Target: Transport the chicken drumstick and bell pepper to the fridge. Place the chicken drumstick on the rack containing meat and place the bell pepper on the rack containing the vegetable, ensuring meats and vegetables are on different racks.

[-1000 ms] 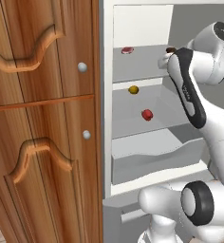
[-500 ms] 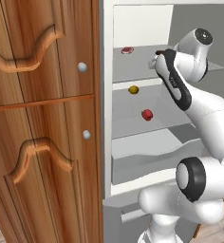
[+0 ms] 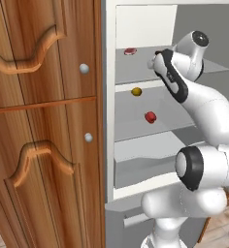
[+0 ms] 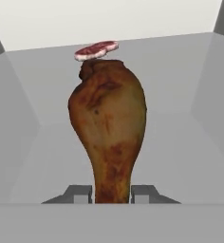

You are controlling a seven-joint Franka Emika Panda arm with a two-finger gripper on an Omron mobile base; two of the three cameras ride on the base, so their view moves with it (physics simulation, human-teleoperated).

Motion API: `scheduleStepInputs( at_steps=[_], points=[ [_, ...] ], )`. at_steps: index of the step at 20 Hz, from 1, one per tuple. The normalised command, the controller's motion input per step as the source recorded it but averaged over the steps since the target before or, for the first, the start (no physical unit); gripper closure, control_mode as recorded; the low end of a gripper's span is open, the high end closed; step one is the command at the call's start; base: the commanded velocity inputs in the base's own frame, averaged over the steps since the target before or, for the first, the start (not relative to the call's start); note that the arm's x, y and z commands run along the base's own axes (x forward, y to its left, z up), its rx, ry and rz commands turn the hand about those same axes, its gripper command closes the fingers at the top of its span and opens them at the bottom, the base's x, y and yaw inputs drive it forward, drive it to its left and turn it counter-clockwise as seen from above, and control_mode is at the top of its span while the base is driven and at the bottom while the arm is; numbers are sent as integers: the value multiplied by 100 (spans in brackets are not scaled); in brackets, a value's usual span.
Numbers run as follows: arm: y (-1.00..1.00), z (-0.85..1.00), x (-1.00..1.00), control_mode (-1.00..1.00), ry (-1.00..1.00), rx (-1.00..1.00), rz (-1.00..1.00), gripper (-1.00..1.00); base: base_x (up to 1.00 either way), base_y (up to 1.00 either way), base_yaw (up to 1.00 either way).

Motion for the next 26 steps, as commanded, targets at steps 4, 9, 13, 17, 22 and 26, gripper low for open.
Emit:
scheduleStepInputs(
  at_steps=[4, 9, 13, 17, 22, 26],
  points=[
    [0, -6, 49, -100, 0, 0, 0, 100, 0, 0, 0],
    [1, -28, 57, -100, 8, 0, 0, -100, 0, 0, 0],
    [1, -9, 29, -100, 3, 0, 0, -100, 0, 0, 0],
    [0, 0, 12, -100, 0, 0, 0, -100, 0, 0, 0],
    [0, 2, -5, -100, 0, 0, 0, -100, 0, 0, 0],
    [0, 1, -83, -100, 0, 1, -5, -100, 0, 0, 0]
  ],
)
